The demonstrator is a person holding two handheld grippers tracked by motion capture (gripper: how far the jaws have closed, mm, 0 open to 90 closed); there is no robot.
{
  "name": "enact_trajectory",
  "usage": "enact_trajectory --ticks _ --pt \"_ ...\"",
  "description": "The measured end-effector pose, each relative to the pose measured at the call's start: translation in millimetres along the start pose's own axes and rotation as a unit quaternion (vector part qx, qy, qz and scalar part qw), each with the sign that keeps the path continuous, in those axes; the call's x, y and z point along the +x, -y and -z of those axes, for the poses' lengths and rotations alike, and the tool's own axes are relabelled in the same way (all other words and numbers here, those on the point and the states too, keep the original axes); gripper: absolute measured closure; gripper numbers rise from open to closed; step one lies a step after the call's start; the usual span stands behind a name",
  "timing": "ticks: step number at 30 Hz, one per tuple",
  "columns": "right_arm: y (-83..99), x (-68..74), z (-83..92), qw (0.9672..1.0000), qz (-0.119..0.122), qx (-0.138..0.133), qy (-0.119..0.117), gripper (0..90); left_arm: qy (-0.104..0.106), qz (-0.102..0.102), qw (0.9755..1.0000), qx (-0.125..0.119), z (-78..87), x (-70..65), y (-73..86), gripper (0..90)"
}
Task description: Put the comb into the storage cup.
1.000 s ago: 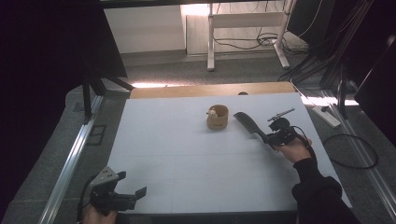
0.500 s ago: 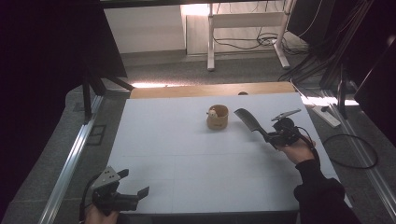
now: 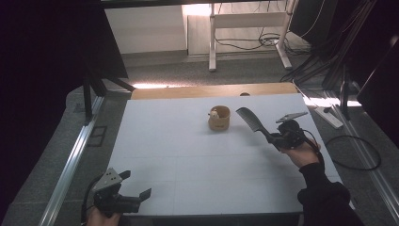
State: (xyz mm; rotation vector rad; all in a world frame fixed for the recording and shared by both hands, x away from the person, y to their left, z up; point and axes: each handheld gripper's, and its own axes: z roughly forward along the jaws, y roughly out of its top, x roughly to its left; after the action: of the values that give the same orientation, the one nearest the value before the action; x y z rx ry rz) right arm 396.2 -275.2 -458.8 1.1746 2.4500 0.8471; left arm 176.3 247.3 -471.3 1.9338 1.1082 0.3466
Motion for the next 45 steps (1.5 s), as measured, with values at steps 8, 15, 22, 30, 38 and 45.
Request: enact_trajectory --ticks 8,15,22,30,38,45 --pt "2.3 6.6 9.7 0.9998 0.011 -0.018 -0.002 72.5 0.012 -0.001 0.9999 0.002 -1.9 1.4 -1.7 0.6" --pt "6.9 15.1 20.2 0.9991 0.024 -0.036 -0.006 72.5 0.019 0.000 0.9998 0.002 -4.8 1.1 -5.4 0.5" --pt "11.3 22.6 30.1 0.9979 0.037 -0.051 -0.012 72.5 0.033 -0.014 0.9994 0.001 -8.9 0.0 -10.4 1.4" --pt "18.5 28.0 40.4 0.9966 0.047 -0.066 -0.016 72.5 0.036 -0.014 0.9992 0.002 -15.0 1.1 -14.9 0.2" --pt "26.6 32.6 49.5 0.9956 0.052 -0.075 -0.018 72.5 0.045 -0.009 0.9990 -0.001 -18.5 3.1 -25.4 0.0" --pt "33.9 36.6 56.5 0.9951 0.054 -0.081 -0.017 72.5 0.061 0.006 0.9981 -0.003 -23.8 6.5 -34.0 0.0"
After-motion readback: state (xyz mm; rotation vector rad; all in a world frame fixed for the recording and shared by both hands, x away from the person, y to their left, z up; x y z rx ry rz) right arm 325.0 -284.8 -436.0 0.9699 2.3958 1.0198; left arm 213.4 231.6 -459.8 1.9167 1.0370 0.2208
